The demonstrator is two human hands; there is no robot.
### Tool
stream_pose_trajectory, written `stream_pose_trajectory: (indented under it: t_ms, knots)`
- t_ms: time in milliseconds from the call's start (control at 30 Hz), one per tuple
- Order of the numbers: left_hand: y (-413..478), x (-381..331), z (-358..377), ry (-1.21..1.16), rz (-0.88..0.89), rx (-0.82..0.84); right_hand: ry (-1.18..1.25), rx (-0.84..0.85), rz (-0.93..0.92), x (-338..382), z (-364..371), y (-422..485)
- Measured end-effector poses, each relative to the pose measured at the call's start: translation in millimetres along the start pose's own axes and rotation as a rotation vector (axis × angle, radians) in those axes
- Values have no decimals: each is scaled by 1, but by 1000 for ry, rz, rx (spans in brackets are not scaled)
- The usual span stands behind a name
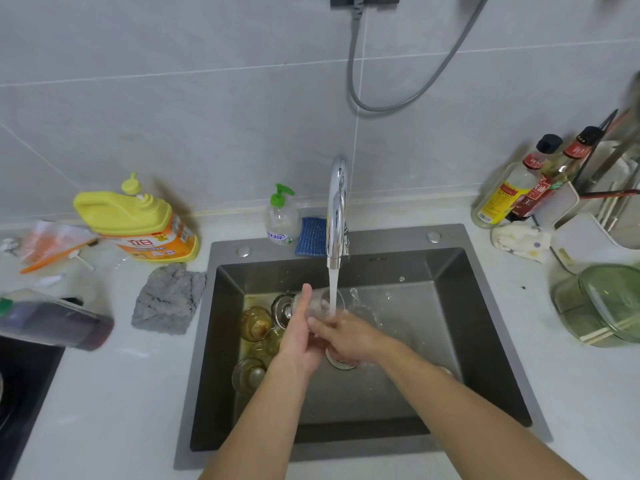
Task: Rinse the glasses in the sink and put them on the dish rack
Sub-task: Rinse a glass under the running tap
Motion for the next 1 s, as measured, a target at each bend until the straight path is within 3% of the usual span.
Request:
stream_pose_trajectory:
  t_ms: [100, 233, 433, 600, 800, 900, 1000]
  knots:
    - [2, -3, -1, 22, -12, 0, 67, 36, 20, -11, 2, 0]
    - [1, -7, -6, 21, 15, -12, -329, -2, 4, -21, -10, 7]
    - [6, 5, -7, -13, 5, 21, 106, -72, 40, -4, 0, 2]
    - [0, 1, -11, 6, -10, 14, -225, 21, -17, -15, -11, -8]
    - [7, 6, -10, 26, 9, 3, -19, -26, 38, -1, 0, -8]
    - [4, 3, -12, 42, -24, -16, -226, 7, 1, -18, -9, -8]
    - [2, 0, -10, 61, -45, -15, -369, -135, -68, -20, -15, -7]
Point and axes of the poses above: each hand's wrist, its own y-axis towards the middle knuckle, its own z-axis out of the palm, x = y × z, the point moved 4 cm from there along y, towards the middle knuckle, and after that the axes turned 5 degrees about -z, right-handed, at the moved point
